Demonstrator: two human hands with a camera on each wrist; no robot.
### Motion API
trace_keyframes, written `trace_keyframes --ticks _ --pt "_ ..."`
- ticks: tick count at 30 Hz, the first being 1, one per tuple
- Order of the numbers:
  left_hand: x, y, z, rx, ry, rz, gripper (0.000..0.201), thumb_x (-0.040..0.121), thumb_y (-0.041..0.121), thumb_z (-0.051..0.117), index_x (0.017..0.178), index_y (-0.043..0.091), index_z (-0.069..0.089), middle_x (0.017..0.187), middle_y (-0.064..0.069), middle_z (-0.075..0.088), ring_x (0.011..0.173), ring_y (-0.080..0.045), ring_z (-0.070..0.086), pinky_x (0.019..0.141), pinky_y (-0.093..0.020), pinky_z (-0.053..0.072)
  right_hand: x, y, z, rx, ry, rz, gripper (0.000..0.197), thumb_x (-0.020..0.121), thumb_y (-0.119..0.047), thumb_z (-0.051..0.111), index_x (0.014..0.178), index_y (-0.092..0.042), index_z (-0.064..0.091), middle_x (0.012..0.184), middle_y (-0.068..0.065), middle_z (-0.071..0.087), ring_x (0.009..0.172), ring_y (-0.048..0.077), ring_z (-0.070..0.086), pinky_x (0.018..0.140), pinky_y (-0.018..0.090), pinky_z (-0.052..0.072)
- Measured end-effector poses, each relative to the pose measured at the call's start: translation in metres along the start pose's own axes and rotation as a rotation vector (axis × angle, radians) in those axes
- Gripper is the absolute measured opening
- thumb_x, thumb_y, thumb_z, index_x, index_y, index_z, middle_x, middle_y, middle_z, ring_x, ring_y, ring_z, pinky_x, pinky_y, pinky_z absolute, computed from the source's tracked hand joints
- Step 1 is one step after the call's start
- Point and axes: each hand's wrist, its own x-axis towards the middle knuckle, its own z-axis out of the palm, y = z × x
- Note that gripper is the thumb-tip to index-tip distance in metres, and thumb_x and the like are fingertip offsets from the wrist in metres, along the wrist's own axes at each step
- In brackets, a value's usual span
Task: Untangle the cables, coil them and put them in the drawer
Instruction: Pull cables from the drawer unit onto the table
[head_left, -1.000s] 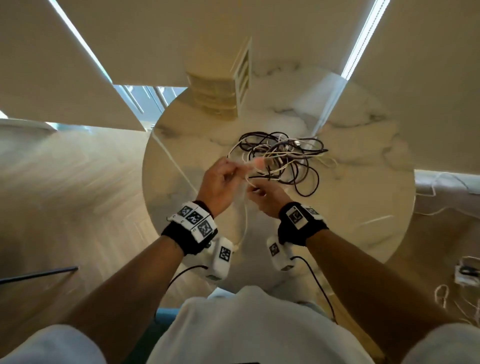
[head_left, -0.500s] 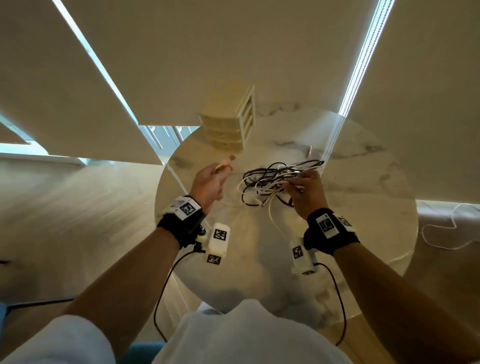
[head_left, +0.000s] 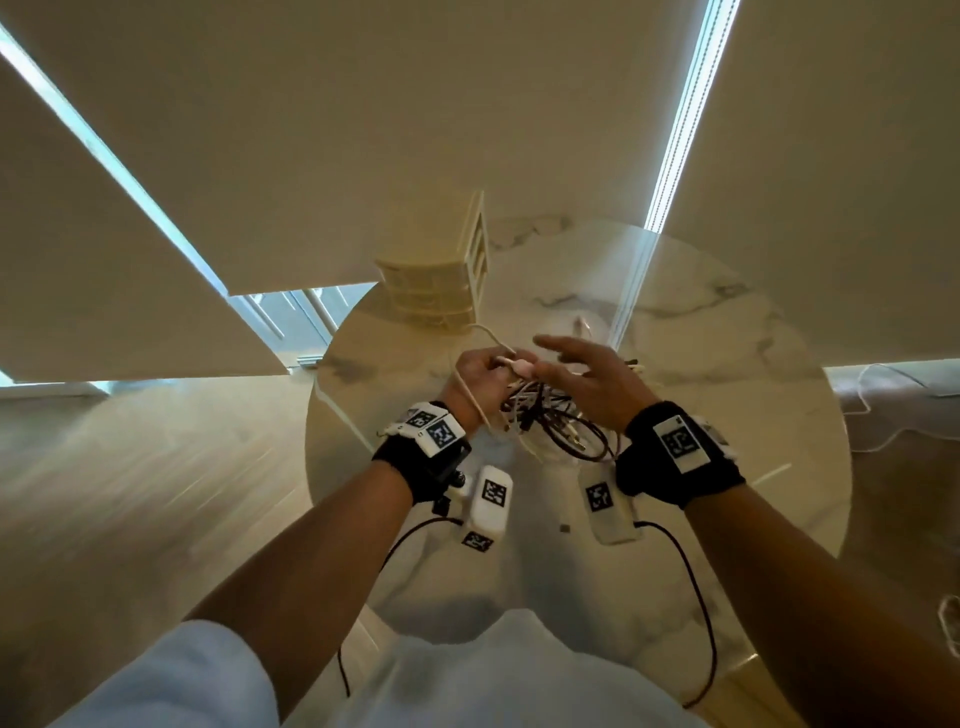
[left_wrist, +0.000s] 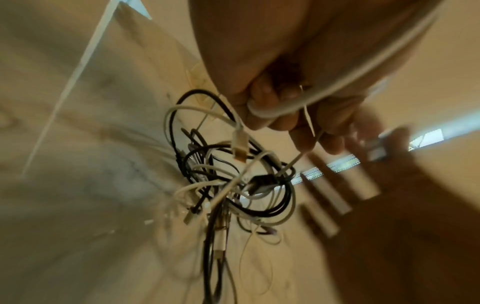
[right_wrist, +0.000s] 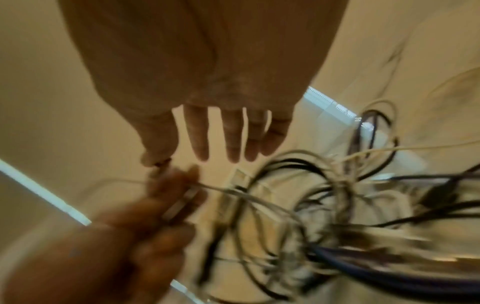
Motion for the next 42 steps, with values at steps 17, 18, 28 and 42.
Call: trace_keyframes --ticks 17,18,28,42 --pt "0.048 0.027 -0.059 -0.160 -0.042 0.017 0.022 0.098 0.017 0.049 0.089 0.018 0.069 0.076 0.001 0.065 0.050 -0.005 0.046 0.038 -0.016 0.019 0.008 0.033 0.001 -0.326 0.481 0.338 0.061 0.084 -0.017 0.068 0.138 -0.023 0.041 0.135 0.015 0.041 0.117 0.029 0.049 0.099 0.034 0.042" --pt "0.046 0.030 -0.054 -0.139 -0.053 0.026 0.022 0.098 0.017 0.049 0.088 0.018 0.069 0.076 0.001 0.066 0.050 -0.006 0.048 0.039 -0.017 0.019 0.008 0.021 0.006 -0.356 0.454 0.257 0.061 0.083 -0.017 0.069 0.137 -0.024 0.042 0.136 0.013 0.038 0.118 0.026 0.047 0.101 0.034 0.041" --pt "0.033 0.029 -0.044 -0.098 -0.079 0.115 0.018 0.091 0.007 0.060 0.109 0.007 0.065 0.069 0.008 0.064 0.044 0.001 0.042 0.038 -0.010 0.028 0.024 -0.015 0.017 -0.193 0.194 0.102 0.015 0.091 -0.015 0.059 0.087 -0.008 0.071 0.081 0.008 0.068 0.071 0.019 0.062 0.069 0.026 0.048" --pt "0.033 -0.007 -0.022 0.386 -0.327 0.173 0.011 0.086 0.013 0.065 0.084 0.023 0.070 0.092 -0.001 0.072 0.078 -0.005 0.065 0.073 -0.021 0.050 0.019 -0.053 -0.005 0.314 0.271 -0.072 0.005 0.086 -0.007 0.066 0.084 -0.010 0.069 0.074 0.009 0.069 0.060 0.017 0.065 0.063 0.027 0.055"
